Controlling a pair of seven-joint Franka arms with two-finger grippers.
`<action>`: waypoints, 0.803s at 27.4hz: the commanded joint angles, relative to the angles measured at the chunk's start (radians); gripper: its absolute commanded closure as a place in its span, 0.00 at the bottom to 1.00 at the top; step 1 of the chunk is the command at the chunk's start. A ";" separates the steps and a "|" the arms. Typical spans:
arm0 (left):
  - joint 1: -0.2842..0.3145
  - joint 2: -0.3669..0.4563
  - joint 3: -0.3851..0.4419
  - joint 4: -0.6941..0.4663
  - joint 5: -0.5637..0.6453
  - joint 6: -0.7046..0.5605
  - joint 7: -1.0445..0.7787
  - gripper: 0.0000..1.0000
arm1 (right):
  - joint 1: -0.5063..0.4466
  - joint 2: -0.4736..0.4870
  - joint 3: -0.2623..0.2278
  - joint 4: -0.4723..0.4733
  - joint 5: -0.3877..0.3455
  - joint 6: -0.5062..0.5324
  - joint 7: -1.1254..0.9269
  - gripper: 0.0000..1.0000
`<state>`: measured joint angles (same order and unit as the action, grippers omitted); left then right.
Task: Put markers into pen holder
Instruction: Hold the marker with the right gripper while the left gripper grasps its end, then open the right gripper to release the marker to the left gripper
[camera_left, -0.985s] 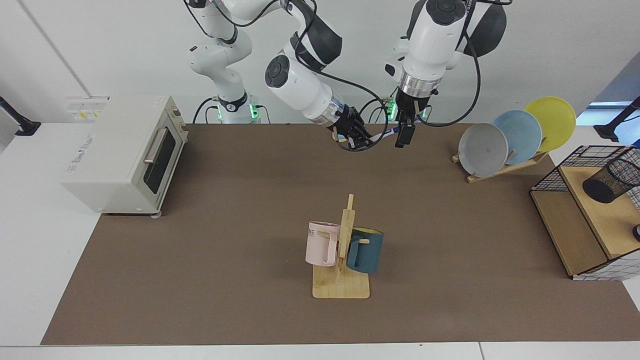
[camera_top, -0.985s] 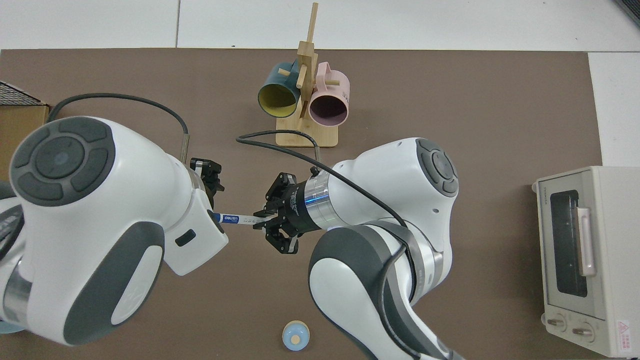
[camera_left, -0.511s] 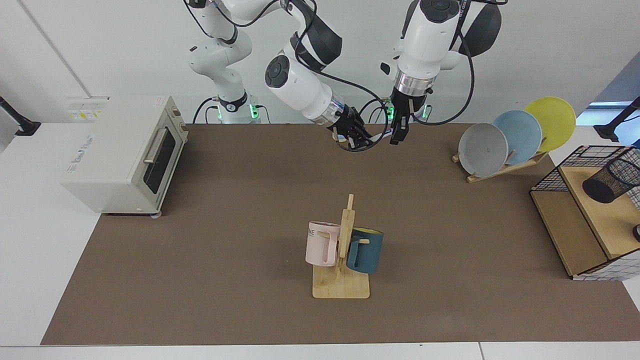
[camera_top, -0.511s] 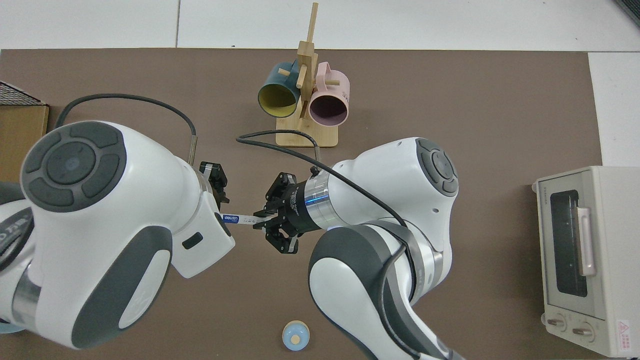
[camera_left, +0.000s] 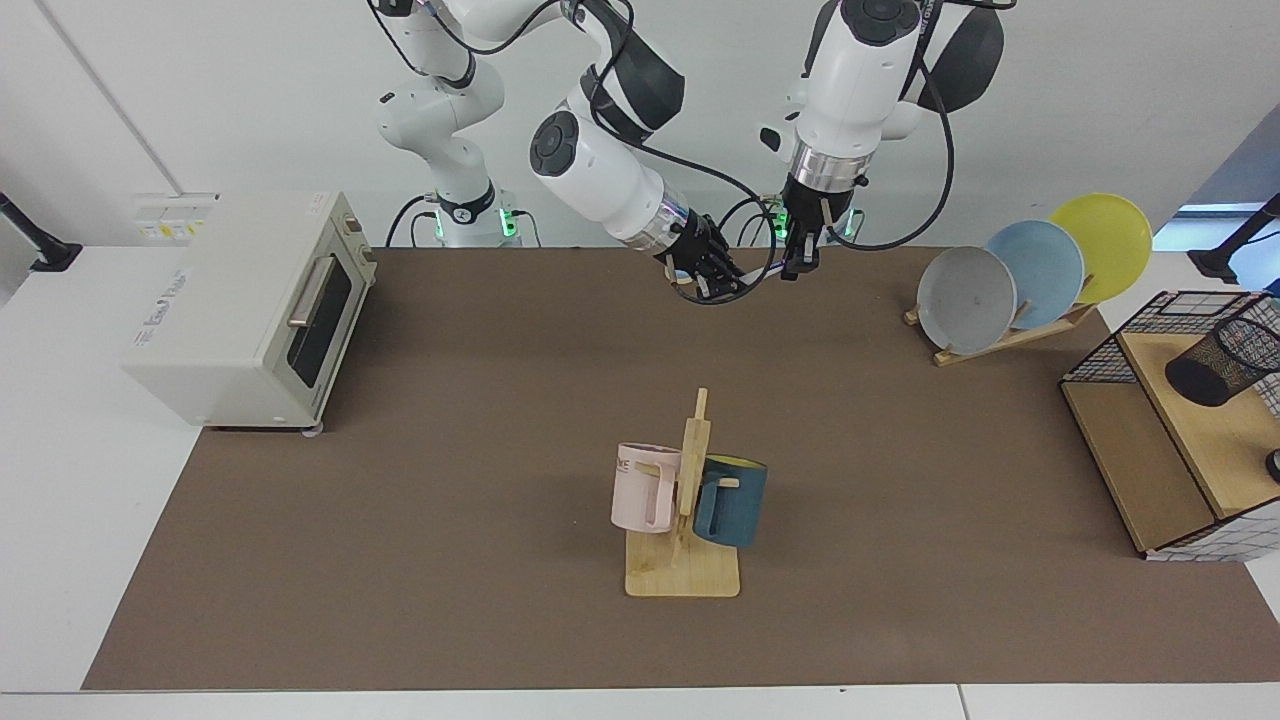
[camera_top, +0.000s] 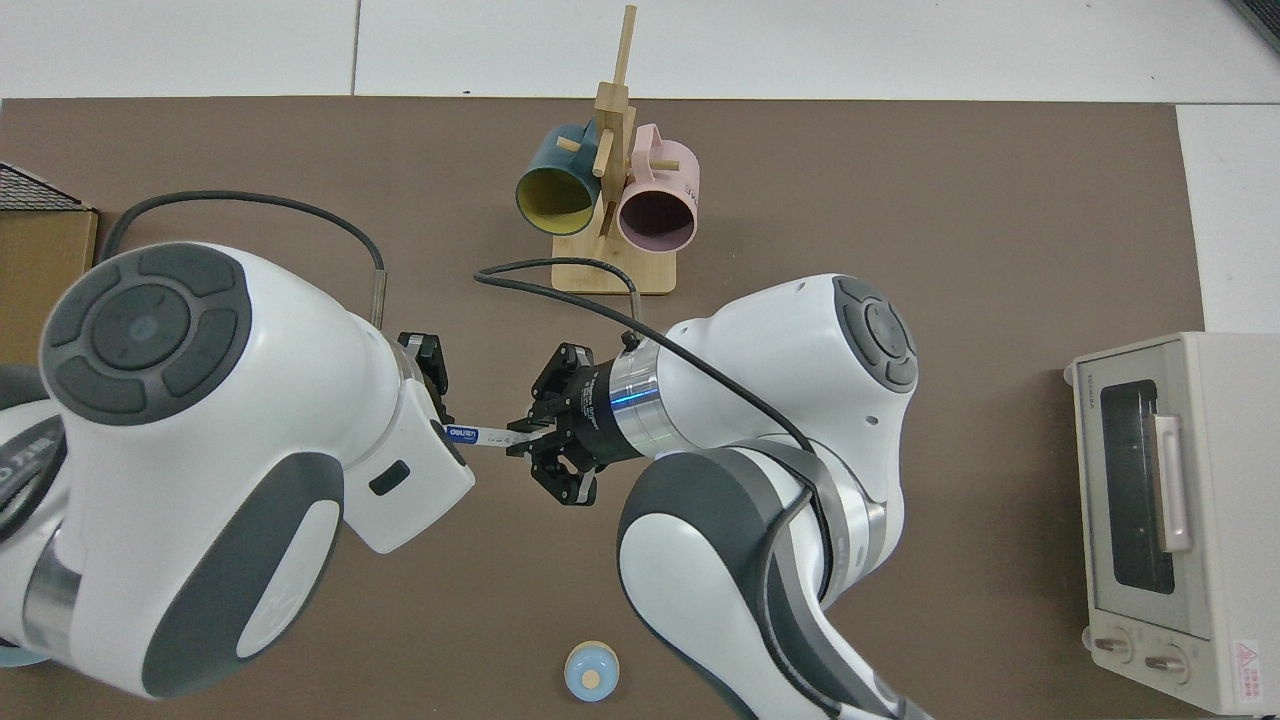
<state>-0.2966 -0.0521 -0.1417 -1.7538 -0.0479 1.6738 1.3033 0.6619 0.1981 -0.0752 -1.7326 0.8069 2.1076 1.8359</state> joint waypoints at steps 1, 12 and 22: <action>-0.006 -0.023 0.013 -0.026 -0.003 0.006 -0.002 1.00 | 0.005 0.006 -0.001 0.010 -0.003 0.012 -0.026 0.00; 0.005 -0.023 0.042 -0.027 0.046 -0.022 -0.001 1.00 | 0.016 -0.017 -0.014 -0.001 -0.115 -0.032 -0.162 0.00; 0.007 -0.022 0.155 -0.027 0.106 -0.072 0.005 1.00 | -0.042 -0.058 -0.017 -0.016 -0.397 -0.213 -0.514 0.00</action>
<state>-0.2929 -0.0520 -0.0323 -1.7598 0.0169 1.6284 1.3036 0.6619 0.1797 -0.0969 -1.7293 0.5400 1.9883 1.5335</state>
